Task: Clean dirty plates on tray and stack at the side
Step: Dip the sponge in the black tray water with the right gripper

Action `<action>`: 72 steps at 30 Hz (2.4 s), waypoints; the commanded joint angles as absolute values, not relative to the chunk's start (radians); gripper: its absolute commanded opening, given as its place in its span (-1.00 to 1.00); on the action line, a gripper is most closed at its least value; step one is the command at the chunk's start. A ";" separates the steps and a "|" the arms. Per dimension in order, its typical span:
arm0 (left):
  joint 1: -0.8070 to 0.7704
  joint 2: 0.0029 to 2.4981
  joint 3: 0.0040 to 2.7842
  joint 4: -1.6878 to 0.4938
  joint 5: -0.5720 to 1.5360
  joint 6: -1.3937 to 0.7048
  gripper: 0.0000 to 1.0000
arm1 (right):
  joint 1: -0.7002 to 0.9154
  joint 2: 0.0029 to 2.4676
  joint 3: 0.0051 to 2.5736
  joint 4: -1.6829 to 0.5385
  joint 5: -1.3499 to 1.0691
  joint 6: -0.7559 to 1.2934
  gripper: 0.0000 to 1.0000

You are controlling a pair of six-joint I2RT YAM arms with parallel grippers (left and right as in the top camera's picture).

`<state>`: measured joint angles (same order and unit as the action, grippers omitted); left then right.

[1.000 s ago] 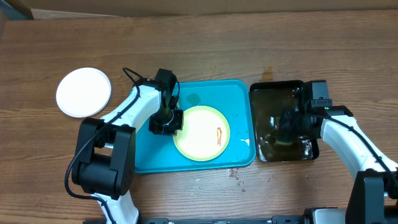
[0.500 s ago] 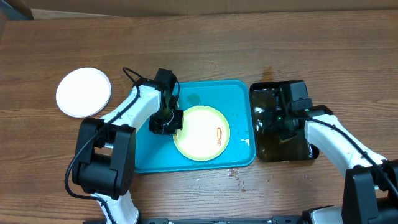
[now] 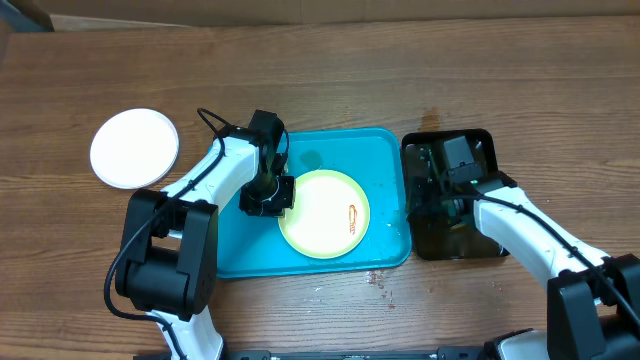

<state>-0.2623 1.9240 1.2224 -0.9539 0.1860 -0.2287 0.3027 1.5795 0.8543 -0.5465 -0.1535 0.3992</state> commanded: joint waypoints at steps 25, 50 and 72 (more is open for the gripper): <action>-0.269 1.909 1.213 -0.965 0.173 -0.216 -0.82 | 0.275 1.566 0.963 -0.652 -0.104 0.355 -0.32; -0.269 1.909 1.213 -0.964 0.173 -0.213 -0.81 | 0.227 1.567 0.826 -0.678 0.192 0.336 -0.89; -0.269 1.909 1.213 -0.942 0.173 -0.213 -0.70 | 0.227 1.567 0.824 -0.607 0.189 0.337 -0.06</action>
<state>-0.2623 1.9240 1.2213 -0.9504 0.1822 -0.2279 0.2295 1.5776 0.8280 -0.6029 0.1841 0.3294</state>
